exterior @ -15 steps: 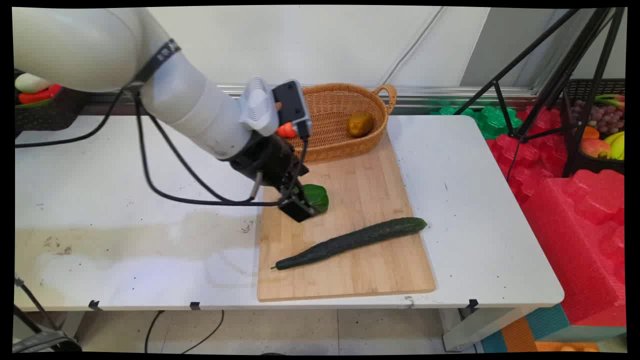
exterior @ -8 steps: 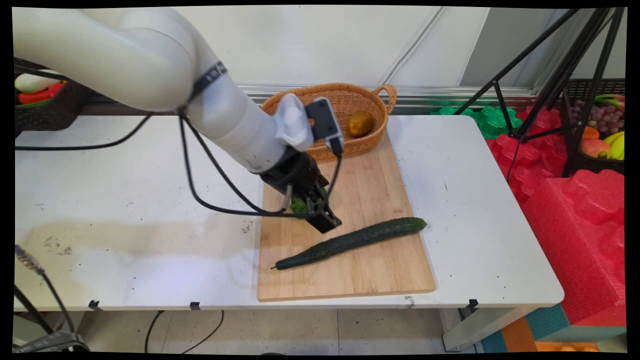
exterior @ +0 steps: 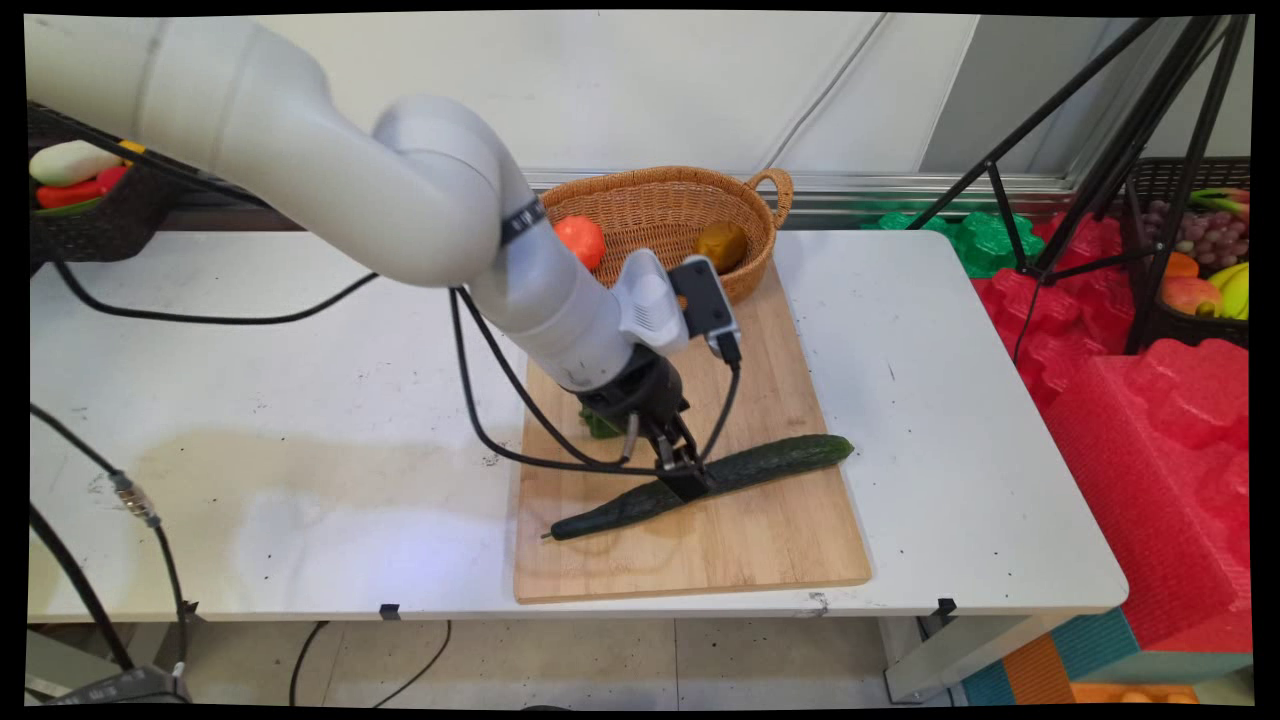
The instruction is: Pick up the cucumber from the cutting board
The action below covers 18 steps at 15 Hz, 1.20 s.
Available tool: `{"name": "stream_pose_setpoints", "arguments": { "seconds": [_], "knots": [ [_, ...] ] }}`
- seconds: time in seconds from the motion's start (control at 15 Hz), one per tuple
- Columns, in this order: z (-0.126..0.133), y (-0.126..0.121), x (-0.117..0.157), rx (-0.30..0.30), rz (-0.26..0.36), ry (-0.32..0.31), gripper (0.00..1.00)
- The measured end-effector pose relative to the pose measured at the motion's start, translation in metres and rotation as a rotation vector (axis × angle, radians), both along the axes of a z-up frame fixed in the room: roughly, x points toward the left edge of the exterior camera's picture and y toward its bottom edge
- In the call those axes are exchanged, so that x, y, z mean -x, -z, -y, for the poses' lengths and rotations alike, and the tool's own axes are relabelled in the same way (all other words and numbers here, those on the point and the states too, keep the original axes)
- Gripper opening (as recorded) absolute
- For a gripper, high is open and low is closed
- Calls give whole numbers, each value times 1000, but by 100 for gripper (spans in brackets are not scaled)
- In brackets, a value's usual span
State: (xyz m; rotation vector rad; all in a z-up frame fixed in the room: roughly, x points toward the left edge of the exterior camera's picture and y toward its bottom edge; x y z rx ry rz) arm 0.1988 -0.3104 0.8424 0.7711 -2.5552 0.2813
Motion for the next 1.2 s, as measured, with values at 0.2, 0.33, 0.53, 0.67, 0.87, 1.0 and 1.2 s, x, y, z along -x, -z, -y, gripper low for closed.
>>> {"name": "stream_pose_setpoints", "arguments": {
  "seconds": [0.2, 0.33, 0.53, 0.67, 0.87, 1.0, 1.2],
  "knots": [
    [5, 15, 9, -11, 2, -6, 100],
    [6, 24, 14, -19, 4, -10, 100],
    [8, 36, 20, -29, 7, -17, 100],
    [9, 43, 23, -34, 10, -20, 100],
    [8, 48, 26, -39, 13, -24, 100],
    [8, 51, 27, -41, 14, -27, 0],
    [5, 53, 28, -43, 19, -30, 0]
  ]
}}
